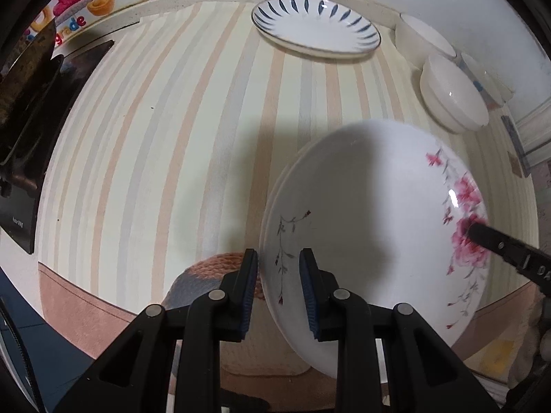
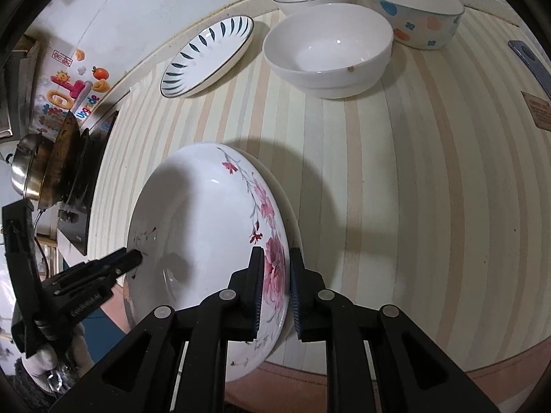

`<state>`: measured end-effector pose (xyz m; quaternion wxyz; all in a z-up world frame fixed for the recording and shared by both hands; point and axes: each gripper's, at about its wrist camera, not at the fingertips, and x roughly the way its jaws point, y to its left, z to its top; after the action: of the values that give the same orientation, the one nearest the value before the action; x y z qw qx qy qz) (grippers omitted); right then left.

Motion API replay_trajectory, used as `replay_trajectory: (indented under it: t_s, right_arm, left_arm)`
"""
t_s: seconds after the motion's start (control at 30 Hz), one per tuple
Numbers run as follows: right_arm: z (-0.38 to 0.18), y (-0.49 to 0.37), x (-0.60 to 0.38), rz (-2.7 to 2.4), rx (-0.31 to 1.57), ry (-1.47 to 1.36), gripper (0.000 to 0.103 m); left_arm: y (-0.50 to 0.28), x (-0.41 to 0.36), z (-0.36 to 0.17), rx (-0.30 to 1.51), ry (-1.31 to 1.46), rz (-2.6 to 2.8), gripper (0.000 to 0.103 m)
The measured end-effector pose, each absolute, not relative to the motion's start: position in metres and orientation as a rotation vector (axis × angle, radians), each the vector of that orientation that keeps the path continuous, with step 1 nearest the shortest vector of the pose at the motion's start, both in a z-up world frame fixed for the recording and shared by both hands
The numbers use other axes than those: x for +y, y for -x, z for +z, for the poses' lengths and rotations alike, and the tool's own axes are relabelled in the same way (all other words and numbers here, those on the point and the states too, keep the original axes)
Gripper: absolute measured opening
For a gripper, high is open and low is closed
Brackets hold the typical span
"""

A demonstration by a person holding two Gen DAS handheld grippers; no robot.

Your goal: Organize plates and bowls

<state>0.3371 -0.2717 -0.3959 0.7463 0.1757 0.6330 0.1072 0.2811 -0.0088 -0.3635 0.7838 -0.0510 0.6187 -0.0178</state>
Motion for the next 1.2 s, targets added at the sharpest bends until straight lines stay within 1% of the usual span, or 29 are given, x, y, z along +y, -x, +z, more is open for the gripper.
replay_trajectory:
  t_s: [0.03,0.07,0.2,0.3,0.33,0.37,0.4,0.43,0.47,0.6,0.73,0.87,1.0,1.03,1.07,1.13,1.17,1.2]
  right_arm:
    - [-0.395,-0.338,-0.273,0.231,1.402,-0.388,0.018]
    - [-0.394,-0.339,-0.275,0.224,1.411,-0.385,0.022]
    - [-0.380,-0.345,-0.287,0.230,1.423,-0.420,0.023]
    - [-0.359,-0.361,-0.293,0.257,1.407,-0.470,0.025]
    - [-0.351,-0.370,-0.294,0.272,1.391,-0.487,0.030]
    - [-0.342,-0.382,-0.293,0.290,1.374,-0.500,0.034]
    - [-0.334,-0.396,-0.292,0.311,1.355,-0.511,0.039]
    - [-0.326,-0.414,-0.290,0.331,1.330,-0.526,0.042]
    - [-0.322,-0.429,-0.288,0.344,1.316,-0.534,0.043]
    - [-0.323,-0.498,-0.273,0.334,1.280,-0.505,0.043]
    - [-0.356,-0.566,-0.254,0.311,1.325,-0.467,0.043]
    - [-0.391,-0.606,-0.239,0.288,1.375,-0.416,0.043]
    - [-0.417,-0.621,-0.232,0.274,1.402,-0.392,0.041]
    - [-0.422,-0.623,-0.232,0.268,1.405,-0.389,0.033]
    - [-0.427,-0.626,-0.230,0.271,1.409,-0.389,0.030]
    - [-0.433,-0.632,-0.228,0.268,1.411,-0.377,0.021]
    - [-0.436,-0.634,-0.226,0.259,1.411,-0.361,0.020]
    - [-0.440,-0.636,-0.224,0.255,1.407,-0.349,0.018]
  left_arm:
    - [-0.280,-0.006,-0.357,1.324,0.117,-0.037,0.023]
    - [-0.280,-0.004,-0.352,1.312,0.122,-0.036,0.023]
    - [-0.285,0.007,-0.323,1.263,0.159,-0.034,0.023]
    - [-0.304,0.014,-0.301,1.224,0.188,-0.035,0.025]
    - [-0.311,0.015,-0.296,1.216,0.199,-0.037,0.027]
    - [-0.322,0.016,-0.292,1.207,0.214,-0.040,0.032]
    - [-0.334,0.017,-0.289,1.201,0.226,-0.037,0.034]
    - [-0.350,0.019,-0.289,1.203,0.239,-0.035,0.034]
    - [-0.364,0.019,-0.291,1.207,0.249,-0.034,0.034]
    - [-0.431,0.024,-0.310,1.221,0.308,-0.006,0.034]
    - [-0.483,0.030,-0.334,1.222,0.317,0.014,0.034]
    - [-0.521,0.032,-0.364,1.281,0.316,0.002,0.034]
    - [-0.538,0.029,-0.382,1.310,0.290,-0.005,0.034]
    - [-0.541,0.028,-0.386,1.318,0.287,-0.006,0.034]
    - [-0.544,0.027,-0.390,1.324,0.283,-0.006,0.034]
    - [-0.548,0.023,-0.396,1.325,0.279,-0.018,0.033]
    - [-0.549,0.022,-0.397,1.312,0.277,-0.027,0.030]
    - [-0.549,0.021,-0.396,1.298,0.279,-0.039,0.024]
